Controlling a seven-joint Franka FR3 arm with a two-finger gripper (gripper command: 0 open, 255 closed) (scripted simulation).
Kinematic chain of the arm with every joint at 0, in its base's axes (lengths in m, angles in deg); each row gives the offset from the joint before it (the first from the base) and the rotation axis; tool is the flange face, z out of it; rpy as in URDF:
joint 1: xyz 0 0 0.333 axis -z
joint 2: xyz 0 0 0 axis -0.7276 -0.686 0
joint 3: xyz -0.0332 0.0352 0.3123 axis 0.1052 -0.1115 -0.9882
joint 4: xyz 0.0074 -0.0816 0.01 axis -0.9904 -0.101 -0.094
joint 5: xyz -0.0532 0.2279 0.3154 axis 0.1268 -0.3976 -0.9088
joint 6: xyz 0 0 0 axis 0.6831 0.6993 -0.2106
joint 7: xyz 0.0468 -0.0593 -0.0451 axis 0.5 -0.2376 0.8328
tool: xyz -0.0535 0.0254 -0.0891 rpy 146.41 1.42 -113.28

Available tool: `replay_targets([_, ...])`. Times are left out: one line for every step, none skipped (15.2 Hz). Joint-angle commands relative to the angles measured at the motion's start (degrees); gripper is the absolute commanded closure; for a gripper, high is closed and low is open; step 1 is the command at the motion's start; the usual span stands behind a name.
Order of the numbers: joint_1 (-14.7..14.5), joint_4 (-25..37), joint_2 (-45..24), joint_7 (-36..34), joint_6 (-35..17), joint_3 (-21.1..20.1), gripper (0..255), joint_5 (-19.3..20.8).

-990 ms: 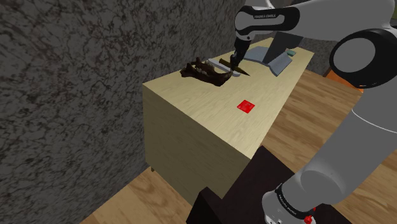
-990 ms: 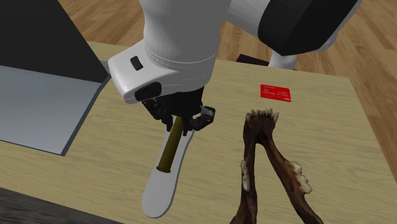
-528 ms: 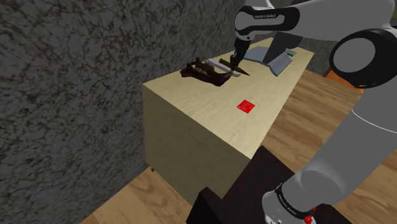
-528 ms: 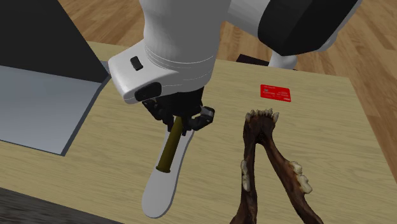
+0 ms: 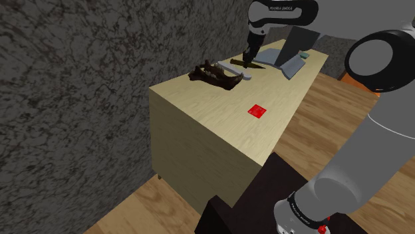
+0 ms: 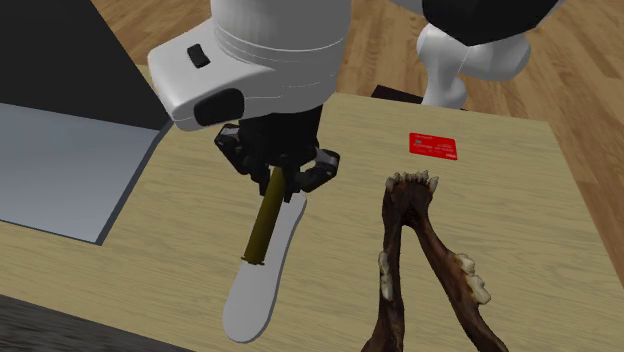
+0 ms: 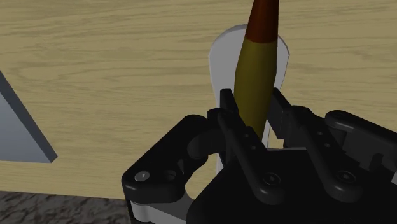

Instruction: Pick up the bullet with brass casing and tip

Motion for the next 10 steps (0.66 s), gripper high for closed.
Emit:
replay_targets([-0.02,1.39,0.01,0.07,1.42,-0.01,255,-0.02])
replay_targets([-0.01,2.24,-0.05,0.14,2.20,-0.01,255,-0.05])
replay_targets([0.00,3.10,-0.13,0.22,2.99,0.00,255,-0.08])
replay_targets([0.02,3.99,-0.21,0.30,3.79,0.00,255,-0.11])
replay_targets([0.03,4.90,-0.32,0.38,4.59,0.01,255,-0.15])
replay_targets([0.05,5.83,-0.44,0.46,5.40,0.02,255,-0.19])
replay_targets([0.07,6.78,-0.58,0.55,6.22,0.03,255,-0.23])
replay_targets([0.10,7.76,-0.73,0.63,7.04,0.04,255,-0.28])
replay_targets([0.10,7.90,-0.75,0.65,7.16,0.04,255,-0.28])
replay_targets([0.10,7.91,-0.75,0.65,7.17,0.04,255,-0.28])
